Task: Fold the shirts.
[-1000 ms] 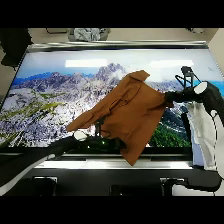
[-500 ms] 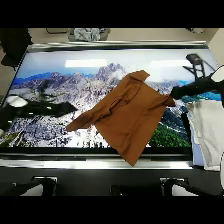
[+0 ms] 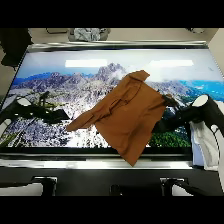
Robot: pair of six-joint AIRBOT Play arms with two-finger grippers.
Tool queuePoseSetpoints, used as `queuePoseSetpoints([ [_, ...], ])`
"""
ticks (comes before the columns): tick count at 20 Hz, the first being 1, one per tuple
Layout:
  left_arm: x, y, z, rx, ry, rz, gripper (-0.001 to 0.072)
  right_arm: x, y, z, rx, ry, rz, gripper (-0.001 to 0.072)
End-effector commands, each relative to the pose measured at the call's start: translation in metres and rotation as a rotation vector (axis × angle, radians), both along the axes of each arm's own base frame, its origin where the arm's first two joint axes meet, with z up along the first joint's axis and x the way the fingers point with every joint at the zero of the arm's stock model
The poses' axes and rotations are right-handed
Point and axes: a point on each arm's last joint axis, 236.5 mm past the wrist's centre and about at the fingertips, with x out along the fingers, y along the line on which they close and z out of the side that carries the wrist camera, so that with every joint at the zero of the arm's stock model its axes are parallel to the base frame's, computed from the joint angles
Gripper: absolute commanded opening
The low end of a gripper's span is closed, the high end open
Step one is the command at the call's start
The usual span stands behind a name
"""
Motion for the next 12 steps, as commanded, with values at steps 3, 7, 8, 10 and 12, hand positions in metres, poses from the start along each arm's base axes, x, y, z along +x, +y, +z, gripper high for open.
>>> queuePoseSetpoints([
  [3,-0.021,-0.038,-0.021,-0.038,0.076,-0.157,0.0666,-0.033,0.016,-0.029,0.056,0.077,-0.036,0.0637],
  [7,-0.022,-0.046,-0.020,-0.050,0.078,-0.164,0.0196,-0.064,0.031,-0.054,0.060,0.152,-0.028,0.0639],
  [8,-0.024,-0.048,-0.019,-0.054,0.084,-0.170,0.0094,-0.074,0.038,-0.062,0.052,0.169,-0.007,0.0673],
  [10,-0.033,-0.050,-0.016,-0.068,0.113,-0.192,0.0030,-0.090,0.054,-0.071,0.057,0.190,0.022,0.0701],
  [12,-0.039,-0.051,-0.010,-0.079,0.114,-0.230,0.0029,-0.103,0.071,-0.076,0.077,0.210,0.038,0.0700],
])
